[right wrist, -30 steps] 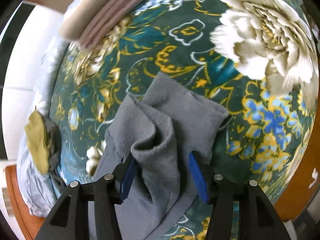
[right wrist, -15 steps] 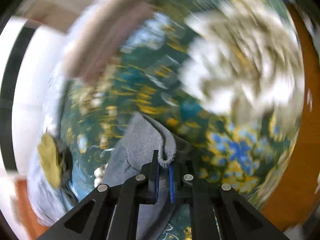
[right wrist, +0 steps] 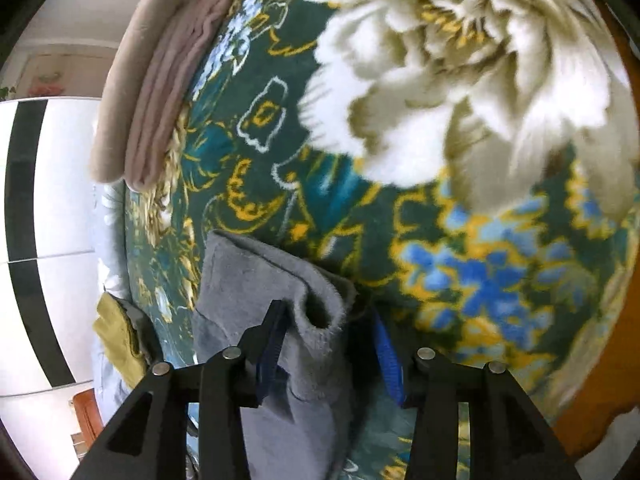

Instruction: Fold clothes

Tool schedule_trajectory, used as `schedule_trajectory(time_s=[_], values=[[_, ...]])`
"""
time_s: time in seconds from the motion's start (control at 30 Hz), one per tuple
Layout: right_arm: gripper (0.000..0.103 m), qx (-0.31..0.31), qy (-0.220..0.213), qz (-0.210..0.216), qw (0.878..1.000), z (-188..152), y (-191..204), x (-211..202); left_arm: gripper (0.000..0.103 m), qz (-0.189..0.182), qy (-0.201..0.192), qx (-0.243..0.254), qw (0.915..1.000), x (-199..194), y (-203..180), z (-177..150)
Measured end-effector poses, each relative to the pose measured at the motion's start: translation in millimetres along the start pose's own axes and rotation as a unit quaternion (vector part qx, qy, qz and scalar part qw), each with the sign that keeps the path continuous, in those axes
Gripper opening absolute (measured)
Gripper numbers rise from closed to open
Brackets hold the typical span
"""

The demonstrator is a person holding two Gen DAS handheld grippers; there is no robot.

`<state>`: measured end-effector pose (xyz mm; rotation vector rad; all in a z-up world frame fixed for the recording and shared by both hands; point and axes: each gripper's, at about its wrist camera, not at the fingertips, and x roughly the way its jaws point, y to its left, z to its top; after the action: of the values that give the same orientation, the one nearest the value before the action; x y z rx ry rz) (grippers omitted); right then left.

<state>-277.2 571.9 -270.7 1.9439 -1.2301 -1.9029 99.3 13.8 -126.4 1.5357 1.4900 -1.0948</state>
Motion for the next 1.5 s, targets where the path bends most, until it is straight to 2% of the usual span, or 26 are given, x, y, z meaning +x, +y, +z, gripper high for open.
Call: schedule_trajectory(time_s=[0.07,0.1,0.13,0.17,0.33,0.4,0.47,0.57,0.63,0.7,0.8,0.97,1.03,1.13,1.2,1.27,1.33,1.37,1.4,1.47,1.5], values=[[0.045,0.015,-0.003,0.006,1.0,0,-1,2,0.026,0.001,-0.001,0.004,1.0,-2,-1,0],[0.039,0.022,-0.005,0.005,1.0,0,-1,2,0.026,0.0,-0.003,0.005,1.0,-3,-1,0],[0.031,0.029,-0.003,0.012,1.0,-1,-1,2,0.026,0.0,-0.004,0.005,1.0,-4,-2,-1],[0.016,0.034,0.0,0.021,0.999,-1,-1,1,0.026,-0.002,-0.005,0.005,1.0,-5,-1,-1],[0.014,-0.005,-0.009,0.027,1.0,-10,30,-18,0.027,-0.018,-0.01,-0.001,0.9998,-14,4,-4],[0.014,-0.05,-0.015,0.038,0.998,-20,55,-34,0.027,-0.027,-0.013,-0.006,0.9995,-20,7,-5],[0.014,-0.121,-0.015,0.045,0.992,-41,89,-52,0.027,-0.035,-0.016,-0.012,0.9992,-24,12,-5],[0.014,-0.223,-0.005,0.058,0.973,-83,140,-69,0.027,-0.049,-0.02,-0.028,0.9982,-30,22,-5],[0.014,-0.292,0.007,0.063,0.954,-117,174,-74,0.027,-0.058,-0.023,-0.041,0.9972,-33,31,-5],[0.014,-0.357,0.029,0.062,0.932,-159,201,-68,0.027,-0.067,-0.024,-0.053,0.996,-34,41,-7],[0.014,-0.416,0.081,0.049,0.904,-227,230,-27,0.027,-0.088,-0.023,-0.077,0.9929,-35,60,-9],[0.014,-0.474,0.159,-0.005,0.866,-314,249,41,0.027,-0.116,-0.034,-0.111,0.9864,-43,94,-13],[0.014,-0.505,0.184,-0.024,0.843,-349,248,60,0.027,-0.131,-0.041,-0.126,0.9825,-46,109,-15],[0.015,-0.543,0.207,-0.048,0.812,-385,242,83,0.031,-0.145,-0.047,-0.147,0.9773,-49,130,-18],[0.018,-0.56,0.219,-0.066,0.797,-402,237,96,0.035,-0.151,-0.051,-0.163,0.9737,-49,144,-19],[0.019,-0.562,0.241,-0.066,0.789,-408,233,101,0.036,-0.161,-0.05,-0.178,0.9694,-46,156,-21],[0.031,-0.56,0.265,-0.042,0.784,-410,235,97,0.036,-0.168,-0.047,-0.187,0.9667,-42,164,-21],[0.045,-0.562,0.267,-0.033,0.782,-407,237,93,0.036,-0.17,-0.045,-0.191,0.9656,-39,167,-22],[0.049,-0.566,0.266,-0.024,0.78,-404,239,88,0.036,-0.172,-0.044,-0.194,0.9649,-38,171,-22],[0.049,-0.574,0.263,-0.007,0.776,-397,243,78,0.036,-0.177,-0.041,-0.201,0.9625,-34,176,-22],[0.049,-0.565,0.255,-0.019,0.785,-387,241,81,0.036,-0.18,-0.04,-0.205,0.9613,-32,179,-22]])
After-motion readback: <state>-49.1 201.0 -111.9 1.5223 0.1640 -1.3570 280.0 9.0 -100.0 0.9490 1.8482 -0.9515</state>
